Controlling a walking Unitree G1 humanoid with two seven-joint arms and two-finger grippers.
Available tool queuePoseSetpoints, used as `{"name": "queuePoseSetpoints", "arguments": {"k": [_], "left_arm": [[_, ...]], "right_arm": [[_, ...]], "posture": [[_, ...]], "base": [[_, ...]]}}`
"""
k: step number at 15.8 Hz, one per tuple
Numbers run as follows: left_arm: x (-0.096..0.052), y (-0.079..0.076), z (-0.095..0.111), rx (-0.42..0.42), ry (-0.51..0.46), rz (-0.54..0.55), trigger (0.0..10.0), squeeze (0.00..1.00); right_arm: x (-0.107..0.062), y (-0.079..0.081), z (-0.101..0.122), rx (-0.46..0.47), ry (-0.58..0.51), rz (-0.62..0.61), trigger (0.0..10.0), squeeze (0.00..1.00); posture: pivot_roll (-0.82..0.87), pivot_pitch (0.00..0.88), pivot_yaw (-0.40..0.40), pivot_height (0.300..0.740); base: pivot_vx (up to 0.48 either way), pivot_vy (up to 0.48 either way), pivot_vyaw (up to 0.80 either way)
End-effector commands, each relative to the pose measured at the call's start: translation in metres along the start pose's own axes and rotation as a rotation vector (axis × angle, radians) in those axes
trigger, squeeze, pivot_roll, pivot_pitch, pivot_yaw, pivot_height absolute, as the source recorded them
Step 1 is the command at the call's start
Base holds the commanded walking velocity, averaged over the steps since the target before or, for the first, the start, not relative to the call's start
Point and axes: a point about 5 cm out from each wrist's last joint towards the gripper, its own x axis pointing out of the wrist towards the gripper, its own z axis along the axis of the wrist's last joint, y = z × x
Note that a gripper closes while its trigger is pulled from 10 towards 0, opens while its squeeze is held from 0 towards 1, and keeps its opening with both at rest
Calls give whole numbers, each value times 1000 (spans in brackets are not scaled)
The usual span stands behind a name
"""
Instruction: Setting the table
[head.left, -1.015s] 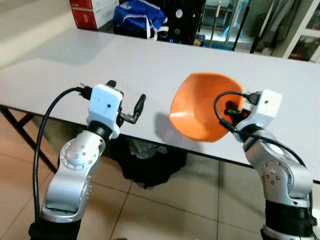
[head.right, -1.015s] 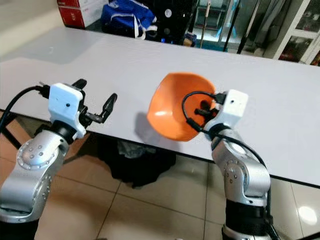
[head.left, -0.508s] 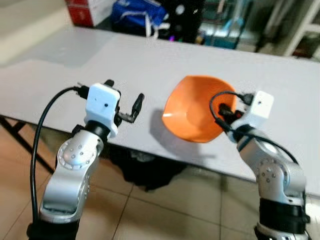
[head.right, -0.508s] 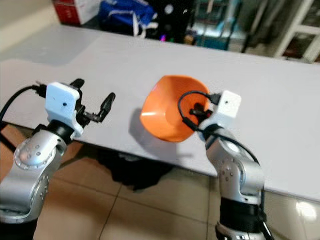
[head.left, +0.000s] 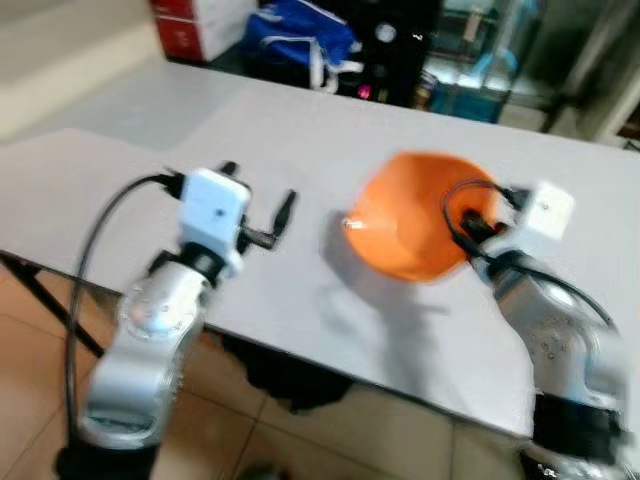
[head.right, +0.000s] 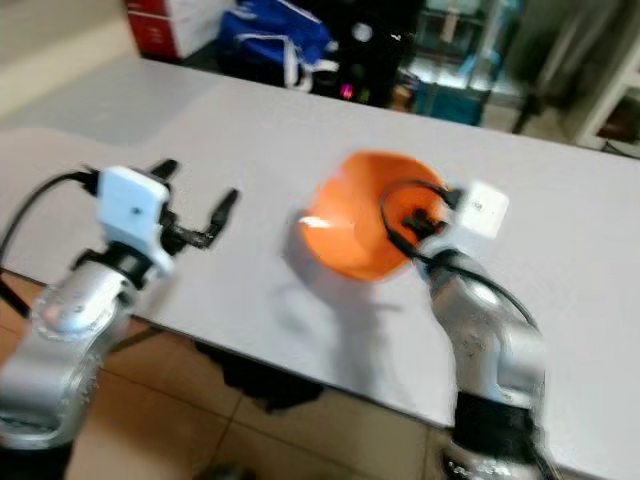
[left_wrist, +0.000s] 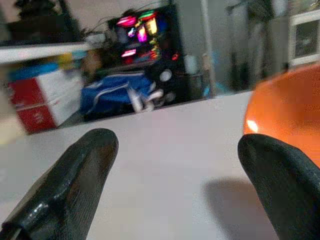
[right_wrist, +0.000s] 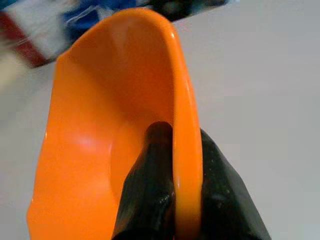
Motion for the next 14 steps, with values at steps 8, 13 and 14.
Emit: {"name": "queuePoseSetpoints", "arguments": {"k": [8, 13, 14], "left_arm": [[-22, -9, -10, 1, 72, -306, 10000, 0], [-37, -12, -10, -38, 107, -442, 10000, 0], [-41, -15, -13, -32, 126, -474, 10000, 0]], "right_arm": [[24, -21, -4, 278, 100, -62, 10000, 0], [56, -22, -15, 429, 211, -53, 10000, 0], [61, -21, -16, 441, 226, -54, 10000, 0]], "posture": [[19, 31, -24, 740], [40, 24, -30, 740], [47, 19, -33, 740]], "base": [[0, 0, 0], [0, 0, 0], [0, 0, 0]]}}
